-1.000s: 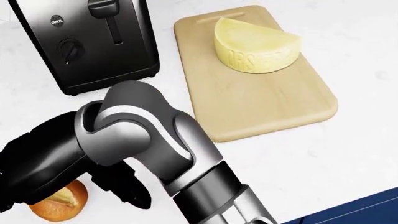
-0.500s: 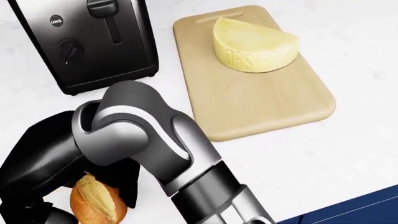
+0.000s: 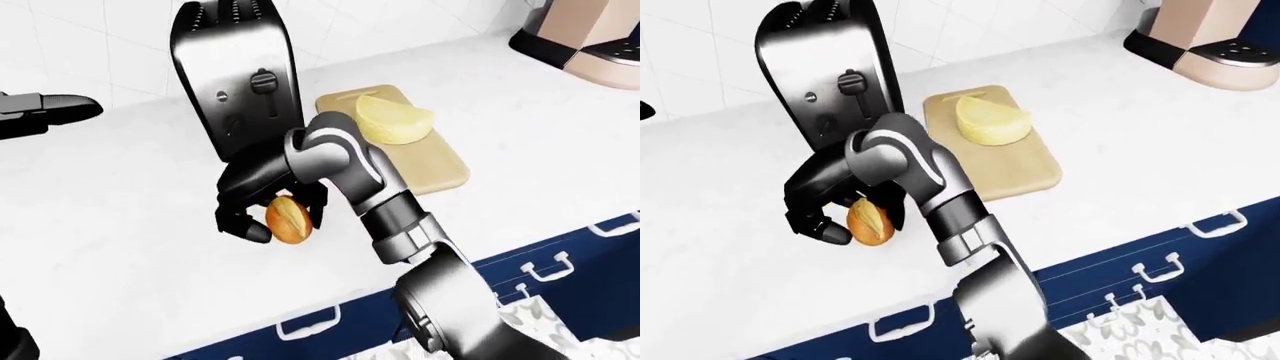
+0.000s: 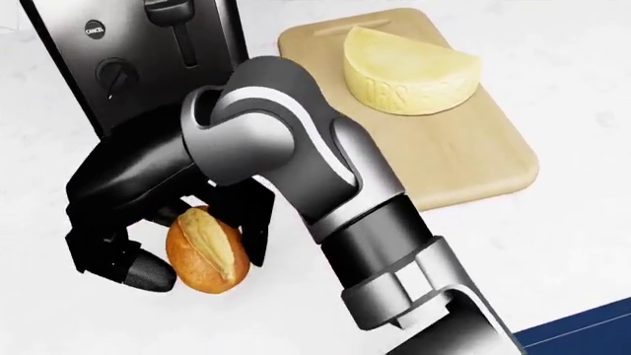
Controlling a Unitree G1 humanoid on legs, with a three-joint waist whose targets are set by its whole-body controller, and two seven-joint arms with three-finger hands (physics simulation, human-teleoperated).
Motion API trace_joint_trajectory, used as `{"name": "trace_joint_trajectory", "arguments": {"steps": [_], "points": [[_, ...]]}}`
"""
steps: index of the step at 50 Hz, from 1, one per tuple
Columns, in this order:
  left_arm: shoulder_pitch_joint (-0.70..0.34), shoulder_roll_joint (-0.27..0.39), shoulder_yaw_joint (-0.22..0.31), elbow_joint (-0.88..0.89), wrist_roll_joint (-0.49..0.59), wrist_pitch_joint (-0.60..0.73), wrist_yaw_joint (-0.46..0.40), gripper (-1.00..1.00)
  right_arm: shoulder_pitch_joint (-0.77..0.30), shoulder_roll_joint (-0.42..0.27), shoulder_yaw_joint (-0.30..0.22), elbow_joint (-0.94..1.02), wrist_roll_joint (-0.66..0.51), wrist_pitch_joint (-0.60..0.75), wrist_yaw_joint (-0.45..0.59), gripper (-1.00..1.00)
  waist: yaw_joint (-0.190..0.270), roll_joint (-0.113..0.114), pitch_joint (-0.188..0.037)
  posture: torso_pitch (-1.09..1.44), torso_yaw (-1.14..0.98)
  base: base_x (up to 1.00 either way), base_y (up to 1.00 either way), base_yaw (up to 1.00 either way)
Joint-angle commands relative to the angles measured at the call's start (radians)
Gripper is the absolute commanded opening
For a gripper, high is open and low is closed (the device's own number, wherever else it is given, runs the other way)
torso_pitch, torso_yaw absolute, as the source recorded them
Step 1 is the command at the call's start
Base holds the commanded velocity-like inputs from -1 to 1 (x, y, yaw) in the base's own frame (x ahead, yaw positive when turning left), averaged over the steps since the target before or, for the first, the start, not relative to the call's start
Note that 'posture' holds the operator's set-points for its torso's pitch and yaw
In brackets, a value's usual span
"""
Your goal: Place the bread and cheese on the cutting board.
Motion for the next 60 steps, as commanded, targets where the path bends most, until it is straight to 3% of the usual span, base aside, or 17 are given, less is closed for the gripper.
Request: {"name": "trace_joint_trajectory", "arguments": {"steps": [1, 13, 35, 48, 60], "points": [[-0.023, 0.024, 0.02, -0.02, 0.003, -0.025, 0.003, 1.0, -0.048, -0.019, -0.024, -0.019, 0.025, -0.007, -0.013, -1.0, -0.001, 0.009, -0.026, 0.0, 0.0, 0.0, 0.0, 0.0], [-0.036, 0.031, 0.013, -0.015, 0.0, -0.021, 0.008, 1.0, -0.137, -0.117, -0.064, 0.045, 0.064, -0.007, -0.02, -1.0, -0.002, 0.004, -0.023, 0.0, 0.0, 0.0, 0.0, 0.0], [-0.041, 0.033, 0.011, -0.014, 0.003, -0.018, 0.004, 1.0, -0.196, -0.278, -0.109, 0.15, 0.064, -0.058, -0.044, -1.0, 0.003, -0.008, -0.018, 0.0, 0.0, 0.0, 0.0, 0.0], [-0.045, 0.032, 0.006, -0.014, 0.004, -0.018, 0.006, 1.0, -0.324, -0.372, -0.114, 0.418, -0.042, -0.16, -0.21, -1.0, 0.006, -0.011, -0.018, 0.0, 0.0, 0.0, 0.0, 0.0], [-0.045, 0.032, 0.006, -0.017, 0.006, -0.014, 0.005, 1.0, -0.373, -0.425, -0.117, 0.534, -0.124, -0.188, -0.318, -1.0, 0.013, -0.018, -0.016, 0.0, 0.0, 0.0, 0.0, 0.0]]}}
